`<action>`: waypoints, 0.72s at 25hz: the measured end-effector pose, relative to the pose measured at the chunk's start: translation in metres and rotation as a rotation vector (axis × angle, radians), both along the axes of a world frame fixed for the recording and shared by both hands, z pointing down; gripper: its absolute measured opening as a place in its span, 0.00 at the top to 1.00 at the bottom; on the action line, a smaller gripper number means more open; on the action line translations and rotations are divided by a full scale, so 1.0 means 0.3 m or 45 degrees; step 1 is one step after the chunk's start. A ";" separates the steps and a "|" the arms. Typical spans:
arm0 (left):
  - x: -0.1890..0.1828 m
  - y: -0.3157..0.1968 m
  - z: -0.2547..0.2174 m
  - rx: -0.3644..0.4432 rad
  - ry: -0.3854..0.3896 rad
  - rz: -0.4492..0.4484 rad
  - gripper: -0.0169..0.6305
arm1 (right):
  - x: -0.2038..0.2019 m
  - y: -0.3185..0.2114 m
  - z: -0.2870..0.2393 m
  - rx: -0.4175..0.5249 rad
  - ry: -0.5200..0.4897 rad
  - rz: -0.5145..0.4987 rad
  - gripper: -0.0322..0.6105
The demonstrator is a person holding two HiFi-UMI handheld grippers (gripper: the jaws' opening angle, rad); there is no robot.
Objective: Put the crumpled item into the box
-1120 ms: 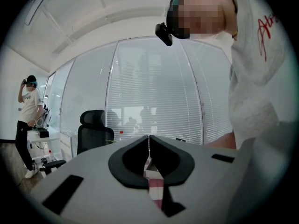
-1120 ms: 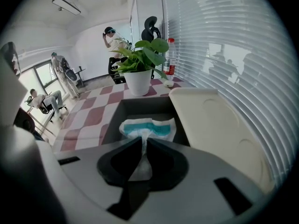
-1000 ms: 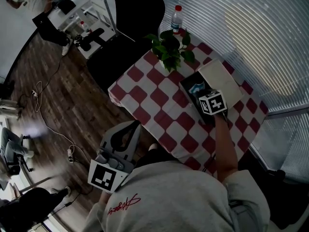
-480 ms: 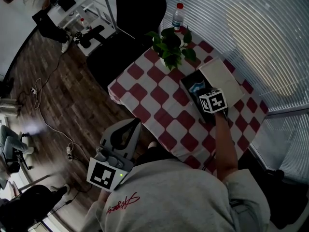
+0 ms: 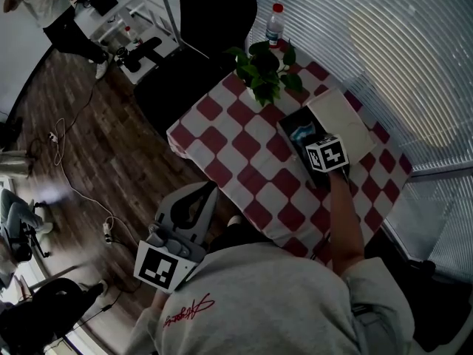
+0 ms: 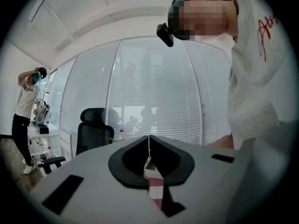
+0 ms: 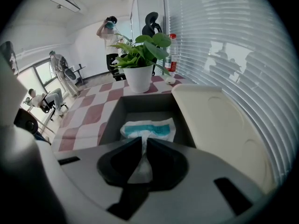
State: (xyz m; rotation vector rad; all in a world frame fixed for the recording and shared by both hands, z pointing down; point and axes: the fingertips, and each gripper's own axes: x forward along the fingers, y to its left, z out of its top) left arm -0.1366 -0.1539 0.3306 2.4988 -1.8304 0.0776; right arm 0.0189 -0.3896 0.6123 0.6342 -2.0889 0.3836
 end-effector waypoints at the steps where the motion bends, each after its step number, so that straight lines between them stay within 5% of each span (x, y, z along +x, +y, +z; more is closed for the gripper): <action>1: 0.001 0.000 0.002 -0.002 0.005 0.004 0.94 | -0.001 -0.001 -0.003 0.004 0.000 0.001 0.88; 18: 0.003 0.000 -0.005 0.014 0.004 0.005 0.94 | -0.007 0.001 0.003 0.055 0.032 -0.012 0.88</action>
